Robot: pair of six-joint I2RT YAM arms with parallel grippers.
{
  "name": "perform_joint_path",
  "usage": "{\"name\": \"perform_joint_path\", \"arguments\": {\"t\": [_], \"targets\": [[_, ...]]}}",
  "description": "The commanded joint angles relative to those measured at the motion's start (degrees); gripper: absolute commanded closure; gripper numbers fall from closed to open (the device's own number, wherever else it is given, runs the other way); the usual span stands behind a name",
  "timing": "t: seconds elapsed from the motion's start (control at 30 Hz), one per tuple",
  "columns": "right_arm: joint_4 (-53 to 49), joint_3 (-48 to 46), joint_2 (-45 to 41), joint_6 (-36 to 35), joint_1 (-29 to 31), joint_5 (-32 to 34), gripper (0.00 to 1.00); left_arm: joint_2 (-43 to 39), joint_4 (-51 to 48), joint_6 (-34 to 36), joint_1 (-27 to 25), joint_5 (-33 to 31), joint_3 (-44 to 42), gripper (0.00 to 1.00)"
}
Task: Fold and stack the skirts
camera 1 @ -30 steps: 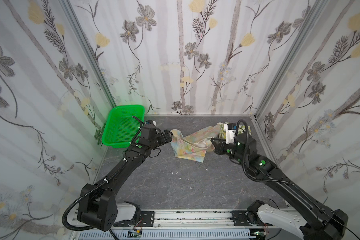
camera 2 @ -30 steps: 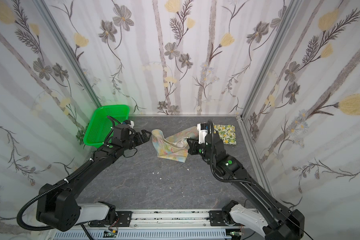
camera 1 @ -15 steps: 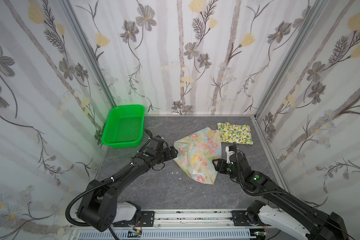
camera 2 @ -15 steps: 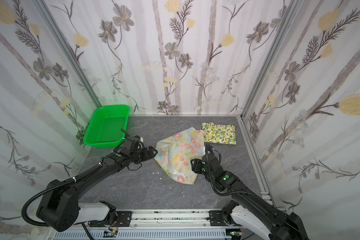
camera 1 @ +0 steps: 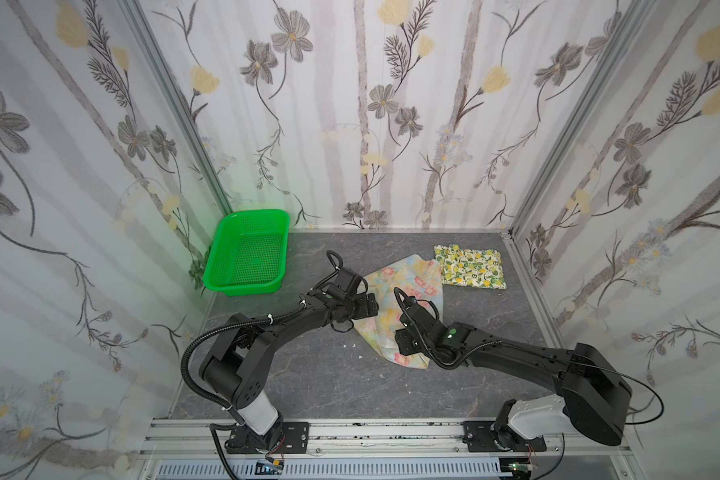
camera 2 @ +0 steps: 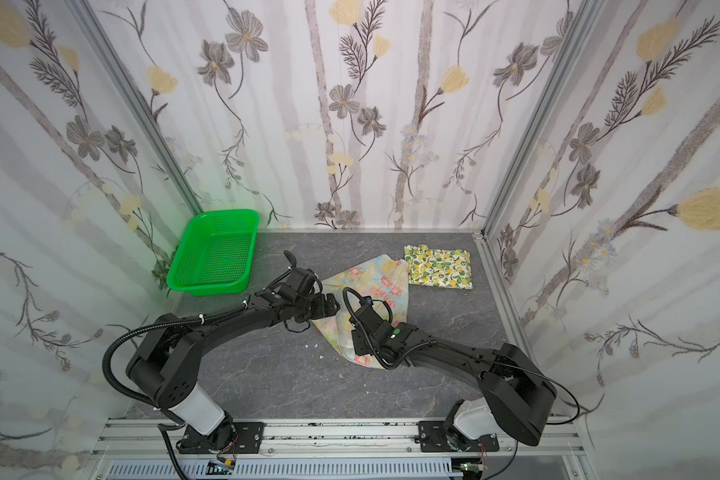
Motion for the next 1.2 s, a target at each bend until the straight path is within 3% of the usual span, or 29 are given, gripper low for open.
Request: {"name": "perform_joint_path", "arguments": {"t": [0.0,0.17,0.3,0.5,0.8,1.0,1.17], "targets": [[-1.5,2.6,5.1,-3.5,1.7,4.8,0.41,-0.5,-1.3,-2.3,0.0,-3.5,-1.9,0.07],[-5.7,5.5,9.7,-3.0,3.4,9.1,0.43,-1.3,-1.8,-2.8,0.0,-5.2,-3.7,0.08],[-7.3,3.8,7.1,-0.6,3.7,9.8,0.43,-2.2,-2.4,-1.6,0.0,-5.3,-2.0,0.11],[-9.4,0.5,0.9,3.0,3.8,9.5,0.42,-1.6,-5.2,2.6,-0.1,-6.3,5.9,0.11],[-7.9,-7.4,-9.1,9.7,3.7,4.4,0.41,9.9,-8.7,11.1,-2.0,-8.7,20.6,0.07],[-7.2,-9.9,-13.1,12.2,3.5,3.1,0.41,20.8,-19.2,19.4,-5.0,-19.2,33.5,0.12],[-6.8,-11.4,-15.5,13.7,2.8,2.9,0.4,23.1,-23.4,22.4,-6.1,-24.4,35.6,0.22]]}}
